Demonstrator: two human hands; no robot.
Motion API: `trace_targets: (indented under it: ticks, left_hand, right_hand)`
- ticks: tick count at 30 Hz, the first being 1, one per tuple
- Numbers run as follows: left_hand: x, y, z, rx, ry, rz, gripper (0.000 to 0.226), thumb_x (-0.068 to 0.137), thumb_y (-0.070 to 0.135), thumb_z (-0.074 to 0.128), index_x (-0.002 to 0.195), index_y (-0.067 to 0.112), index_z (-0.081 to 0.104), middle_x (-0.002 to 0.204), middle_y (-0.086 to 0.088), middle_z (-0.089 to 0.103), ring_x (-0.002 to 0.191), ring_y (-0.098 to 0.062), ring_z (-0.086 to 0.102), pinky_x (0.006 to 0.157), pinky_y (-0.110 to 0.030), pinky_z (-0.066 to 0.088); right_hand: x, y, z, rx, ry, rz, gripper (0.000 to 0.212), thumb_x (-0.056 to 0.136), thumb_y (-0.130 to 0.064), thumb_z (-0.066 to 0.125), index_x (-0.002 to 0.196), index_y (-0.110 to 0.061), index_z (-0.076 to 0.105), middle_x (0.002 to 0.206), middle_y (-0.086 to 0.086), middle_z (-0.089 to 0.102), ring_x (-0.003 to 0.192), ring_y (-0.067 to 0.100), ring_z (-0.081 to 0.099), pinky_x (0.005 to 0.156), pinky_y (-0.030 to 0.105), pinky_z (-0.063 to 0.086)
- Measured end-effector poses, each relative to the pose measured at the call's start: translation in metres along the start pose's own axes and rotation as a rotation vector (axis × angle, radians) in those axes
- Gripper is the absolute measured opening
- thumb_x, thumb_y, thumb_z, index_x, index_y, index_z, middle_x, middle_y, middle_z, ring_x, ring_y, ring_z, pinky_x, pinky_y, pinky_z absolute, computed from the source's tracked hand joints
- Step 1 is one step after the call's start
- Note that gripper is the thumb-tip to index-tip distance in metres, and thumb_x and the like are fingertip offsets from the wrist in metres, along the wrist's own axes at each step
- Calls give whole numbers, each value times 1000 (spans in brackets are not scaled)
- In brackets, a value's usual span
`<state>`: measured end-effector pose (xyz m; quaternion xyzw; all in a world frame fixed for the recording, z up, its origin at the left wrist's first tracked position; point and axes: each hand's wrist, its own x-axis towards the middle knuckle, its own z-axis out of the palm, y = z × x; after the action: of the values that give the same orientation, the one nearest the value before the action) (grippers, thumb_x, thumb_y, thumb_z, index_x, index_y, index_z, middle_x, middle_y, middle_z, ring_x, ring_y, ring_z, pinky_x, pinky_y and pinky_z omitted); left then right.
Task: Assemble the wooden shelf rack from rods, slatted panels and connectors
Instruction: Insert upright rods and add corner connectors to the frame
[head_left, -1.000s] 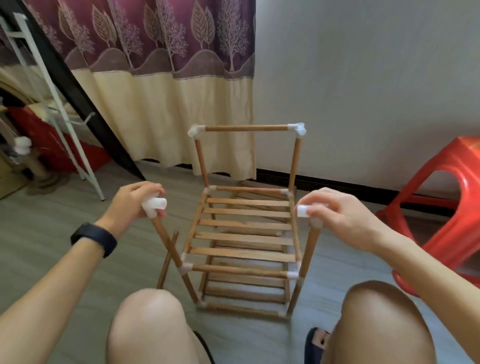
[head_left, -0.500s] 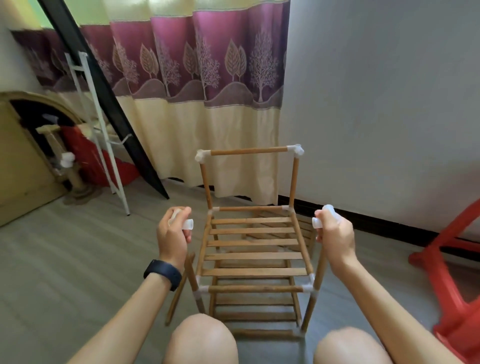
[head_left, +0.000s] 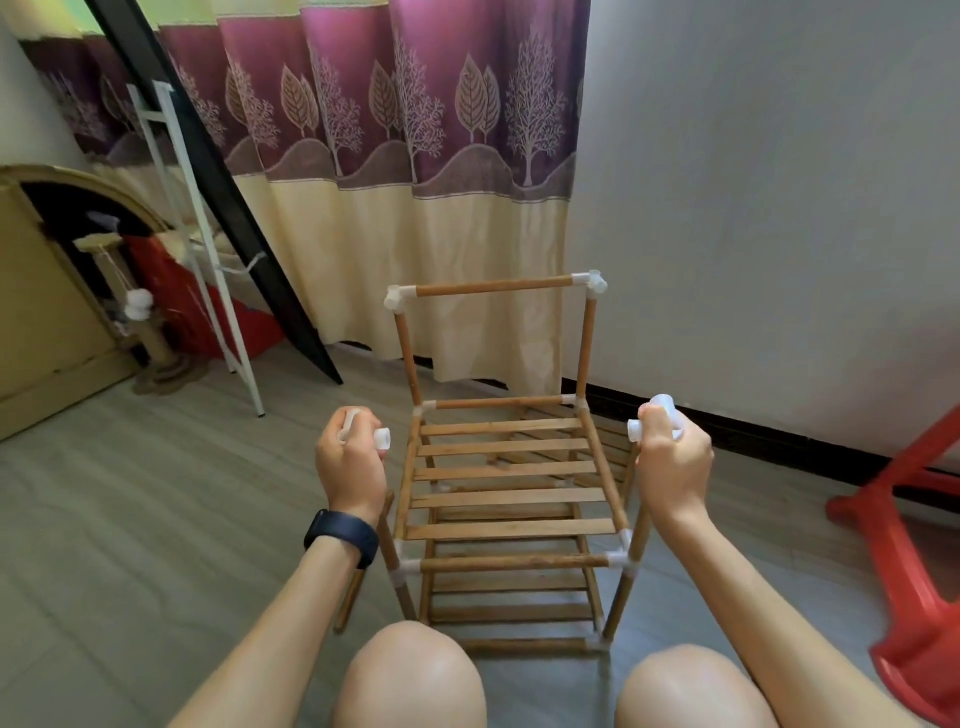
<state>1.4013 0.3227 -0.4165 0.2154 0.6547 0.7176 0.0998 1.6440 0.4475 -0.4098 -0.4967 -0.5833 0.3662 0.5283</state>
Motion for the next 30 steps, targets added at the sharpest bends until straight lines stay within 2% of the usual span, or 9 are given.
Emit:
trace_targets:
  ticks: [4,6,8,10,14,16,21,26,30]
  left_hand:
    - [-6,2,-5,3,-64,4,20,92,20,47,74,14,52,64,3,45,56,-10,43,54,-30,35]
    - [-6,3,-11,8,-130,-11,22,99,18,48,78,14,53,64,3,45,53,-7,43,52,-27,36]
    - [-4,3,-16,16,-231,-16,24,103,29,48,86,14,55,61,4,47,53,-8,44,51,-26,39]
    - [-3,-1,-20,46,-316,-3,32,103,47,44,101,17,57,62,3,52,56,-13,51,58,-26,46]
    - [-5,-24,-33,132,-360,28,47,96,66,34,116,27,51,83,2,65,75,-3,63,69,-18,47]
    - [-3,-44,-45,190,-404,-58,46,87,74,45,115,38,49,99,5,66,90,-3,64,72,-21,48]
    - [3,-123,-81,462,-564,-276,66,77,76,59,126,33,51,116,13,61,109,-5,58,95,-35,51]
    - [17,-193,-125,741,-536,-406,76,81,79,47,137,29,47,135,6,51,119,-14,54,99,-33,47]
    - [36,-250,-151,1166,-719,-390,75,94,69,42,154,25,30,159,-4,25,140,-26,37,112,-39,37]
  right_hand:
    - [0,-1,-8,3,-50,73,34,87,-40,46,66,-13,43,63,4,48,62,20,43,60,34,35]
    - [0,-1,-14,-101,-58,52,29,94,-45,52,91,-15,52,87,4,57,82,22,53,70,35,41]
    - [-3,-7,-21,-286,31,-155,40,92,-49,56,114,-15,53,115,6,54,109,25,49,88,36,39]
    - [-12,-21,-19,-421,27,-512,41,89,-46,57,116,-15,58,127,5,53,123,25,44,96,35,32]
    - [-33,-34,11,-587,-374,-906,31,90,-43,58,108,-19,66,134,2,55,132,24,43,106,38,40]
    - [-39,-28,38,-744,-675,-847,43,94,-55,49,124,-26,60,148,-1,45,142,20,32,112,43,40]
    - [-59,32,114,-1078,-1257,-681,77,92,-76,37,156,-46,6,168,-6,-5,154,21,-10,124,48,2]
    - [-85,89,172,-1100,-1334,-702,68,93,-76,17,153,-55,-8,167,-5,-17,152,23,-22,124,53,-3]
    - [-101,111,190,-1015,-1267,-680,62,98,-71,13,155,-52,-4,167,-7,-14,152,20,-20,125,46,-3]
